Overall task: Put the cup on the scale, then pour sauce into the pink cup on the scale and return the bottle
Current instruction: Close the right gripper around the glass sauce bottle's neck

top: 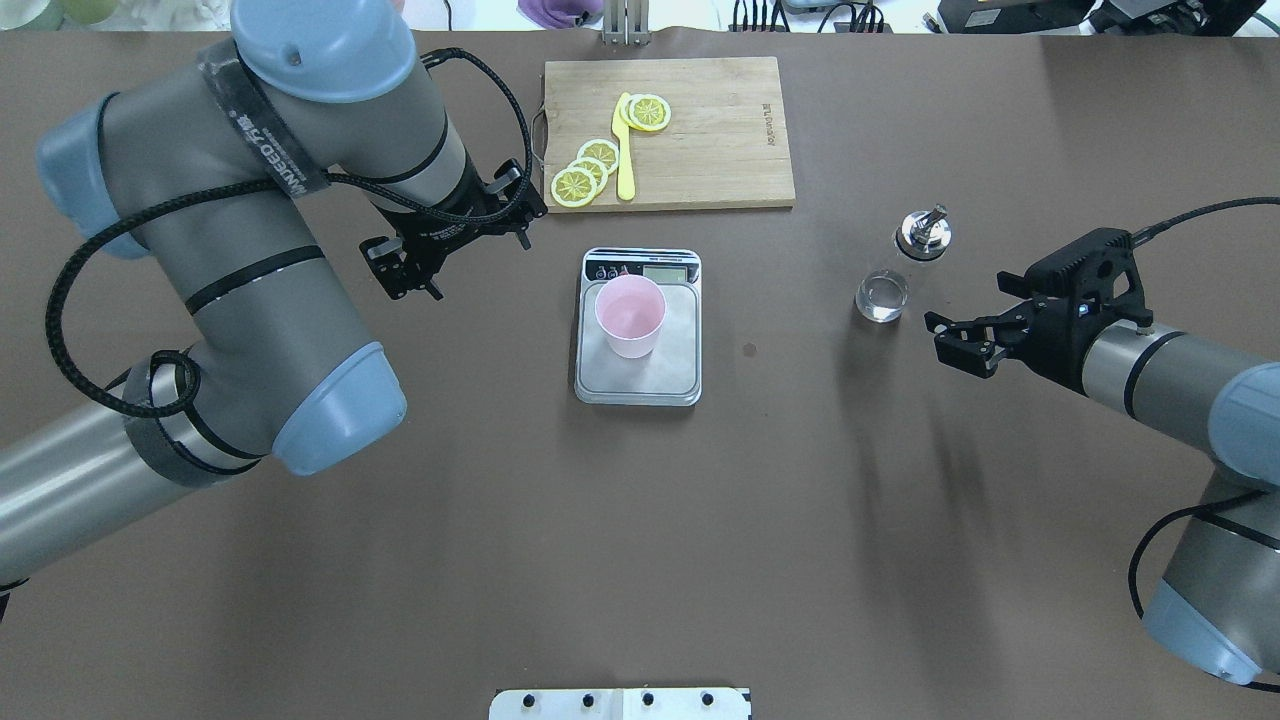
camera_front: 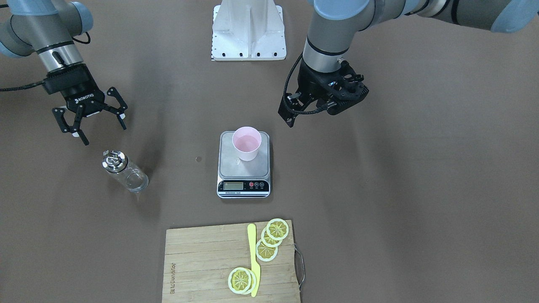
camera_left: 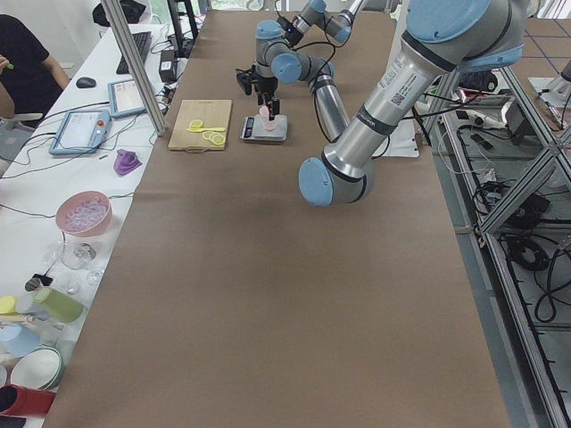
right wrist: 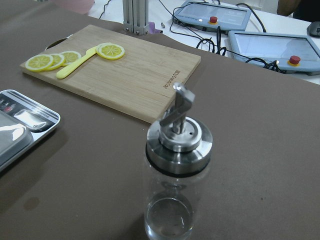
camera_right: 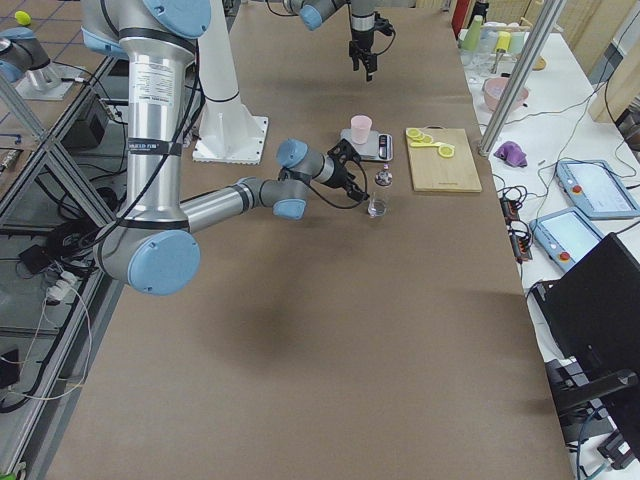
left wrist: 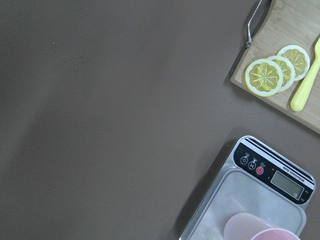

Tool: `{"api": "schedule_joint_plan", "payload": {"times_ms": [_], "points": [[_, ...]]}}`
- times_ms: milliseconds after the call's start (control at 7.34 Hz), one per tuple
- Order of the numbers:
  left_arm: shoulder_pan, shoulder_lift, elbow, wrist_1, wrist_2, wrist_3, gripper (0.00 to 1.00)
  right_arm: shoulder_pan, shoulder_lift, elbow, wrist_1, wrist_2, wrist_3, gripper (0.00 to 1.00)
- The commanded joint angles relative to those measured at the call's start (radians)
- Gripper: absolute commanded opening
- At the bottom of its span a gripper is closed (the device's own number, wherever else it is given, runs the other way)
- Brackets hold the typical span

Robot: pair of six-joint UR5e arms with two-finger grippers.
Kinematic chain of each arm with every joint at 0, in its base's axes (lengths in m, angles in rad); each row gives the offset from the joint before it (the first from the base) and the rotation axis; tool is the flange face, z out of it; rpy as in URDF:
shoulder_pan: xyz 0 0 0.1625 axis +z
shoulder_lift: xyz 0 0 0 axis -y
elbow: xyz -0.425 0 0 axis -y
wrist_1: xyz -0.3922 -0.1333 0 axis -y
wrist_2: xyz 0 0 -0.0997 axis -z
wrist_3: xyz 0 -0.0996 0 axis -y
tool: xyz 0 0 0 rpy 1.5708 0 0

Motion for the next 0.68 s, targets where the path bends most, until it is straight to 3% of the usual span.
{"api": "schedule_joint_plan", "payload": {"times_ms": [0,545], "points": [[0.000,0.000,0.000,0.000,0.000,0.000,0.99,-0.042,0.046,-0.096,0.106,-0.093,0.004,1.00],[0.000,0.000,0.022,-0.015,0.000,0.000,0.99,-0.056,0.131,-0.164,0.111,-0.143,0.004,1.00]]}}
